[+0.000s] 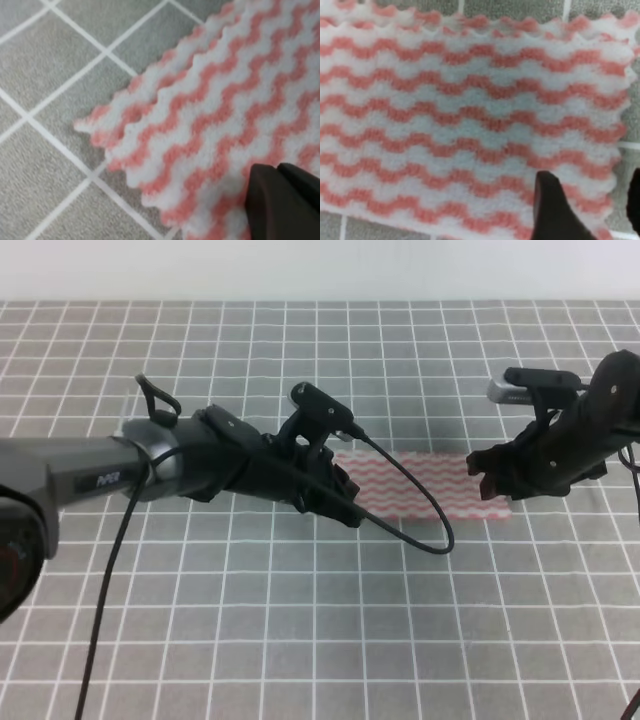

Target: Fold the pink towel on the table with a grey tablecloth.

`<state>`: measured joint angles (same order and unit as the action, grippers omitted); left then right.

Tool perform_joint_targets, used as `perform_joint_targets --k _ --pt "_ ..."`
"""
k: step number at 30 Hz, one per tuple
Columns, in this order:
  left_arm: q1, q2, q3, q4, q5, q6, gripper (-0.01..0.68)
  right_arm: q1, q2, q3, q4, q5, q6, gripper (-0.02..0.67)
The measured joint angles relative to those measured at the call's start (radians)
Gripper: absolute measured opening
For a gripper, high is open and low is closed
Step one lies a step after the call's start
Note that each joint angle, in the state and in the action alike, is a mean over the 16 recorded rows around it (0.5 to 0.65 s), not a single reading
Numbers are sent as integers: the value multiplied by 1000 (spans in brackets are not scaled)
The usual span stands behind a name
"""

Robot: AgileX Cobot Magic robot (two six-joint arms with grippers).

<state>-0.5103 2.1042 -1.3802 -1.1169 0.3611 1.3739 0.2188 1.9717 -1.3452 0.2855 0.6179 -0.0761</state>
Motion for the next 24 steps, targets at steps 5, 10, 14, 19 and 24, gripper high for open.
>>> perform_joint_targets --k 5,10,14,19,24 --pt "0 15 0 2 3 -4 -2 0 17 0 11 -12 2 299" --pt "0 24 0 2 4 -4 -2 0 30 -2 17 -26 2 299" --pt "0 27 0 2 4 -4 -2 -1 38 -3 25 -35 2 299" --pt "0 30 0 1 4 -4 -2 -1 47 -11 34 -36 2 284" --pt "0 31 0 1 4 -4 -2 -2 54 -32 41 -28 1 242"
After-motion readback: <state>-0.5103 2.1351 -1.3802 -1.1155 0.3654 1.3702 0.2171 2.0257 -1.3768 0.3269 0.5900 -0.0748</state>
